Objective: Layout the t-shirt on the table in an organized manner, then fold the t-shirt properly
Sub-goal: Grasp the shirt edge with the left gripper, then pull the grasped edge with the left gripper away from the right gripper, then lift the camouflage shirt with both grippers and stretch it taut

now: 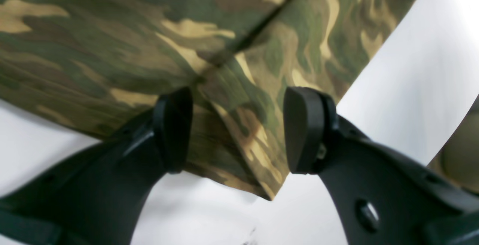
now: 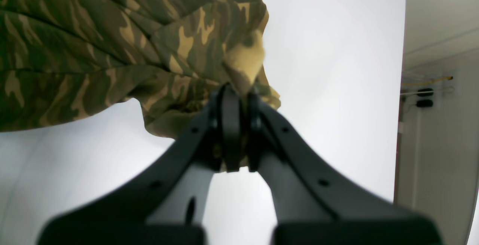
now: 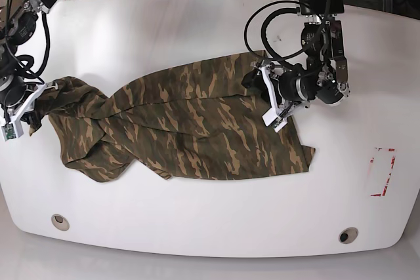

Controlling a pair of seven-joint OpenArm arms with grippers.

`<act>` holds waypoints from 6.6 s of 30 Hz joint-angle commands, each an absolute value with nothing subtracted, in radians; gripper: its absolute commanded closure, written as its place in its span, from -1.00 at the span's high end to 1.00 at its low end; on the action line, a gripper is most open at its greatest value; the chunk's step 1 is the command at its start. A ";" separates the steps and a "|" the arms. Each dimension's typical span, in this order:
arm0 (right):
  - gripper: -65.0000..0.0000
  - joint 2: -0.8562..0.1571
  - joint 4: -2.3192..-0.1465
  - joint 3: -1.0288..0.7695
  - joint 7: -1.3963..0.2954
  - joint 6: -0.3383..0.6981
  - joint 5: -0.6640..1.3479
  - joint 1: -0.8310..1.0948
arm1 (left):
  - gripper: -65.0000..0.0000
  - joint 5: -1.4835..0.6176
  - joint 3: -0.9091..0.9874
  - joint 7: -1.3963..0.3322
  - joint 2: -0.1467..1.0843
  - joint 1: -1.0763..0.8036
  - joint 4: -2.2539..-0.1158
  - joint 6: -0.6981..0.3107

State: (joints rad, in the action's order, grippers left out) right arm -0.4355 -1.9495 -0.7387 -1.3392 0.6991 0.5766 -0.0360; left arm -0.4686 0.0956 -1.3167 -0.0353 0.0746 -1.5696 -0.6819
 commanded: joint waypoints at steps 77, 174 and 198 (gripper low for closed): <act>-1.00 -0.458 -1.965 -0.746 -1.317 0.698 0.585 -0.058 | -0.94 -0.490 0.007 -1.276 -0.012 0.099 -1.514 -0.653; -1.00 -0.636 -1.303 0.193 -1.271 0.698 0.489 -1.559 | -1.00 -0.487 0.427 -1.152 0.193 1.560 -1.142 -0.698; -1.00 -0.754 -1.461 0.068 -1.310 0.698 0.559 -1.477 | -1.00 -0.492 0.341 -1.202 0.188 1.331 -1.435 -0.698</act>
